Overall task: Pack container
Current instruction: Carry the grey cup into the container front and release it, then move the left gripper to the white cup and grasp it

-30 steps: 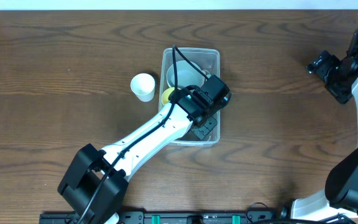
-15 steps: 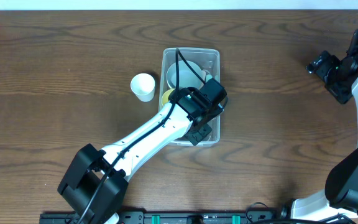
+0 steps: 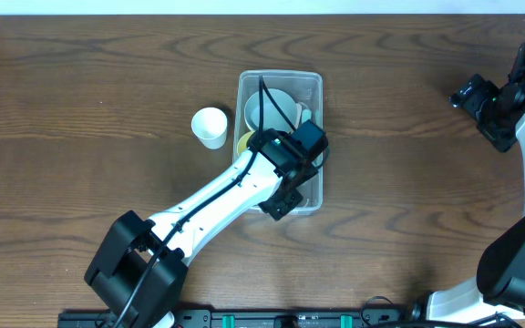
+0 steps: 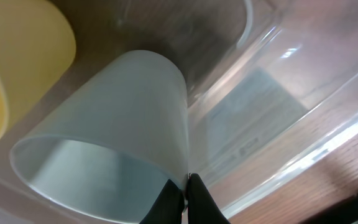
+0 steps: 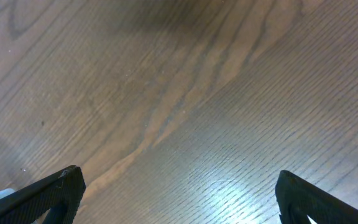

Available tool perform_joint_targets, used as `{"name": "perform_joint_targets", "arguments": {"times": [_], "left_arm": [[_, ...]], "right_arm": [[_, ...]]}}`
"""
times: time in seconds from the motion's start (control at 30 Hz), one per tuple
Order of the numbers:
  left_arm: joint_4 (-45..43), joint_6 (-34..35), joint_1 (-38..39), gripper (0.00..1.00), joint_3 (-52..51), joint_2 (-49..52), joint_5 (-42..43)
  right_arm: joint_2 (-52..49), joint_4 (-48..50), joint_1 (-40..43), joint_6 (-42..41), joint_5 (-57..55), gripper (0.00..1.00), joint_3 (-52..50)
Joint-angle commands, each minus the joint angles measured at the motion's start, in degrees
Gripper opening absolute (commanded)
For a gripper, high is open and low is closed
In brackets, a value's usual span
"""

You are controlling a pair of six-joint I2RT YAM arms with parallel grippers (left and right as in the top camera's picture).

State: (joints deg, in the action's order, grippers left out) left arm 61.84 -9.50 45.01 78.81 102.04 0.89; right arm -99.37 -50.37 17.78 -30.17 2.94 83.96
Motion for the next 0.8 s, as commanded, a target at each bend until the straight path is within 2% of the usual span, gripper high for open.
{"name": "perform_joint_targets", "arguments": {"times": [0.0, 0.13, 0.17, 0.23, 0.3, 0.57, 0.77], "left_arm": [[1.8, -1.0, -0.2, 0.06, 1.3, -1.5, -0.6], [3.3, -1.0, -0.2, 0.08, 1.3, -1.5, -3.3], [3.5, -1.0, -0.2, 0.22, 1.3, -1.5, -3.8], [3.5, -1.0, -0.2, 0.43, 1.3, -1.5, -4.2], [3.5, -1.0, -0.2, 0.5, 1.3, -1.5, -4.2], [1.9, -0.9, -0.2, 0.51, 1.7, -1.6, -4.6], [2.3, -0.3, -0.3, 0.51, 7.6, -4.2, -4.9]], "right_arm": [[-0.1, -0.2, 0.2, -0.6, -0.6, 0.99, 0.7], [-0.1, -0.2, 0.2, -0.6, -0.6, 0.99, 0.7], [-0.1, -0.2, 0.2, -0.6, -0.6, 0.99, 0.7], [-0.1, -0.2, 0.2, -0.6, -0.6, 0.99, 0.7], [-0.1, -0.2, 0.2, -0.6, -0.6, 0.99, 0.7], [-0.1, -0.2, 0.2, -0.6, -0.6, 0.99, 0.7], [-0.1, -0.2, 0.2, -0.6, -0.6, 0.99, 0.7]]}}
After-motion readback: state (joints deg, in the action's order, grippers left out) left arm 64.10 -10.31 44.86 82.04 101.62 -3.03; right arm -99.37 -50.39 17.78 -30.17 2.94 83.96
